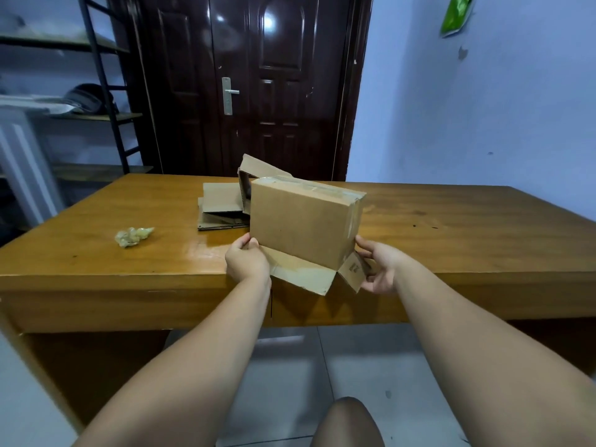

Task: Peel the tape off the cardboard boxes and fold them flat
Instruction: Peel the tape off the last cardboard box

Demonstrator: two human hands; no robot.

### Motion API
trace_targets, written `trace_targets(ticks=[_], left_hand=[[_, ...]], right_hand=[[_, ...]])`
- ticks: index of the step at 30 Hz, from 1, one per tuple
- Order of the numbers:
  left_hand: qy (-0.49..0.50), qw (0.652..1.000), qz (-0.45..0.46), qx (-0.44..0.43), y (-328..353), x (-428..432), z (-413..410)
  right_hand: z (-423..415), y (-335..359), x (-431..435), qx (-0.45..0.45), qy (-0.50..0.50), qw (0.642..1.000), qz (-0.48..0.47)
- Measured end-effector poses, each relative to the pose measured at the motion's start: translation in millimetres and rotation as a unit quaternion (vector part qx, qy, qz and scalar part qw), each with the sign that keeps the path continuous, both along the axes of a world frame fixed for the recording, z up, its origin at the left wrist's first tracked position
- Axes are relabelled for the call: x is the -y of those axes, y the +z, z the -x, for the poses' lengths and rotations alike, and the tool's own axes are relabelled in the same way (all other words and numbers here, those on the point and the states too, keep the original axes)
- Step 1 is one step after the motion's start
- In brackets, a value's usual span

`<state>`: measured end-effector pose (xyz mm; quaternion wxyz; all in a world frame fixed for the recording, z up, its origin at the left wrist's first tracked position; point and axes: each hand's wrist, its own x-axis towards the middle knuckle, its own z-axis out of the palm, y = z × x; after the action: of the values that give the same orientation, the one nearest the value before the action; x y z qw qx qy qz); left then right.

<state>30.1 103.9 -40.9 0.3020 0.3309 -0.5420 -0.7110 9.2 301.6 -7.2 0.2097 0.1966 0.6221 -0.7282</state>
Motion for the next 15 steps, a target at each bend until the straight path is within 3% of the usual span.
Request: trace_targets(ticks=[5, 8, 10, 12, 14, 15], left_hand=[[-0.051, 0.991, 0.109, 0.065, 0, 0, 4], [-0.147, 0.933, 0.265, 0.193, 3, 0, 13], [-0.172, 0.911, 0.296, 0.23, 10, -2, 18], [-0.154, 0.936, 0.274, 0.159, 19, 0, 23], [-0.141, 0.963, 0.23, 0.016, 32, -2, 27], [-0.148, 0.96, 0.233, -0.038, 40, -4, 28]], right_hand=[[21, -2, 2, -0.07, -0.066, 0.989, -0.114], [37, 0, -6, -0.133, -0.109, 0.963, -0.207], [47, 1, -11, -0.154, -0.111, 0.935, -0.299], [50, 3, -13, -0.167, -0.083, 0.9, -0.393], [52, 7, -12, -0.174, -0.046, 0.868, -0.462], [55, 8, -12, -0.174, -0.037, 0.859, -0.48]])
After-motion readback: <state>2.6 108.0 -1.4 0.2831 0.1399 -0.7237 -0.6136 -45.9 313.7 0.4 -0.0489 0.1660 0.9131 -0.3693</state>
